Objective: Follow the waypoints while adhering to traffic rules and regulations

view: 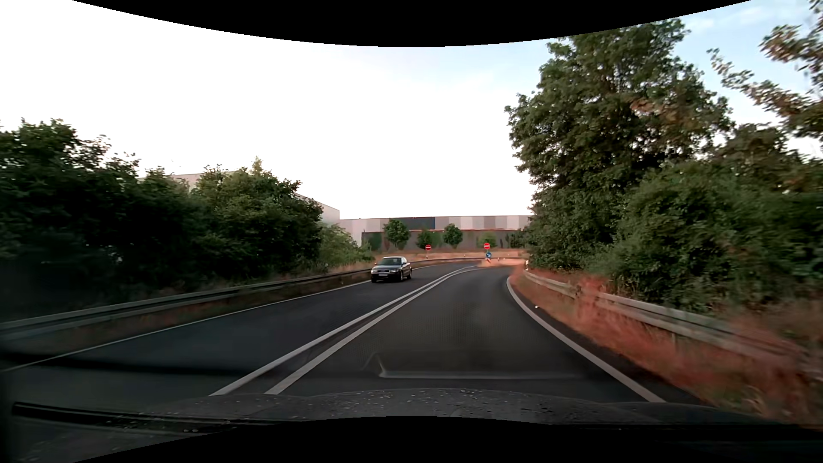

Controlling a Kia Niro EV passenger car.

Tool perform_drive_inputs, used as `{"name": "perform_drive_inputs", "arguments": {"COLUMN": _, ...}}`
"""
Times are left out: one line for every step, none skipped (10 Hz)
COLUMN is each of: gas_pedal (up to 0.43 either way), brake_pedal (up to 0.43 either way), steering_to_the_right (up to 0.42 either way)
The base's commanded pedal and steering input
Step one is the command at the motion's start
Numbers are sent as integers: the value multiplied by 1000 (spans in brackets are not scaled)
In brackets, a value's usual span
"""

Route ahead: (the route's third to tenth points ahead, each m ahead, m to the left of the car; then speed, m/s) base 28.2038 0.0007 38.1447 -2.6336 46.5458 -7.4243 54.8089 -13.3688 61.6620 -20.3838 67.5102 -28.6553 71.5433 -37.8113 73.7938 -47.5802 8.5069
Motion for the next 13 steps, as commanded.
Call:
{"name": "perform_drive_inputs", "arguments": {"gas_pedal": 28, "brake_pedal": 0, "steering_to_the_right": 34}}
{"name": "perform_drive_inputs", "arguments": {"gas_pedal": 28, "brake_pedal": 0, "steering_to_the_right": 28}}
{"name": "perform_drive_inputs", "arguments": {"gas_pedal": 20, "brake_pedal": 0, "steering_to_the_right": 23}}
{"name": "perform_drive_inputs", "arguments": {"gas_pedal": 20, "brake_pedal": 0, "steering_to_the_right": 23}}
{"name": "perform_drive_inputs", "arguments": {"gas_pedal": 20, "brake_pedal": 0, "steering_to_the_right": 23}}
{"name": "perform_drive_inputs", "arguments": {"gas_pedal": 20, "brake_pedal": 0, "steering_to_the_right": 23}}
{"name": "perform_drive_inputs", "arguments": {"gas_pedal": 20, "brake_pedal": 0, "steering_to_the_right": 23}}
{"name": "perform_drive_inputs", "arguments": {"gas_pedal": 20, "brake_pedal": 0, "steering_to_the_right": 23}}
{"name": "perform_drive_inputs", "arguments": {"gas_pedal": 8, "brake_pedal": 0, "steering_to_the_right": 23}}
{"name": "perform_drive_inputs", "arguments": {"gas_pedal": 0, "brake_pedal": 0, "steering_to_the_right": 23}}
{"name": "perform_drive_inputs", "arguments": {"gas_pedal": 0, "brake_pedal": 0, "steering_to_the_right": 23}}
{"name": "perform_drive_inputs", "arguments": {"gas_pedal": 0, "brake_pedal": 0, "steering_to_the_right": 23}}
{"name": "perform_drive_inputs", "arguments": {"gas_pedal": 0, "brake_pedal": 0, "steering_to_the_right": 23}}
